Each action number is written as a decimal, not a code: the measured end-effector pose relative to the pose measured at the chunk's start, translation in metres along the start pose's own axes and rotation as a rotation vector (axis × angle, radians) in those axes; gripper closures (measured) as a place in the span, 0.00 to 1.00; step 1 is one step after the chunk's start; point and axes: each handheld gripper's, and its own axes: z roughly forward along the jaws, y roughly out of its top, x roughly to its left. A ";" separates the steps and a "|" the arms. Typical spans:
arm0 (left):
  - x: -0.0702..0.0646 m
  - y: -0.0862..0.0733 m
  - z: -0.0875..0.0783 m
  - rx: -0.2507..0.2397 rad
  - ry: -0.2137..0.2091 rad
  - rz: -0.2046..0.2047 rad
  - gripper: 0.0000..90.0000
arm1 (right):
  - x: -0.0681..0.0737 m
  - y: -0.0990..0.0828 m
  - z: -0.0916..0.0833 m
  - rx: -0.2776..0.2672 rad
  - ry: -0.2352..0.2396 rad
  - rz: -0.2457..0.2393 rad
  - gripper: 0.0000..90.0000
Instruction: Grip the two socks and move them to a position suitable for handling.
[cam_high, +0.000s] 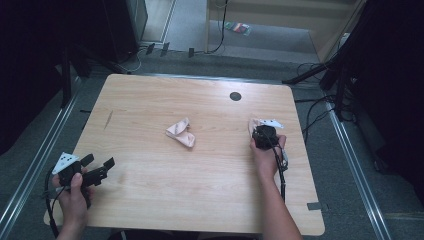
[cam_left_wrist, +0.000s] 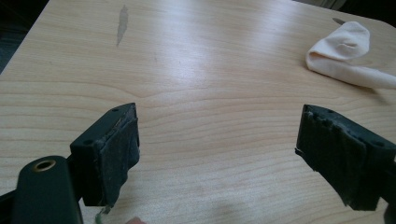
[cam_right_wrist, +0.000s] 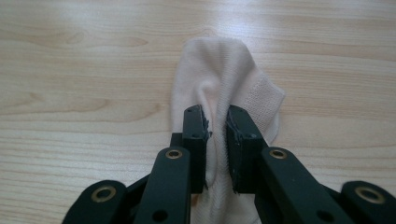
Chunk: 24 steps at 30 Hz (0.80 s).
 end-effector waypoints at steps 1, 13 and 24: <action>0.000 0.000 0.000 0.001 -0.001 0.000 0.15 | -0.001 0.001 -0.003 -0.009 0.007 0.004 0.89; -0.001 0.000 0.000 0.005 0.004 0.009 0.15 | 0.014 0.020 -0.071 -0.143 0.128 -0.009 0.89; -0.001 0.000 0.001 0.003 0.004 0.006 0.15 | 0.036 0.014 -0.122 -0.197 0.212 -0.049 0.89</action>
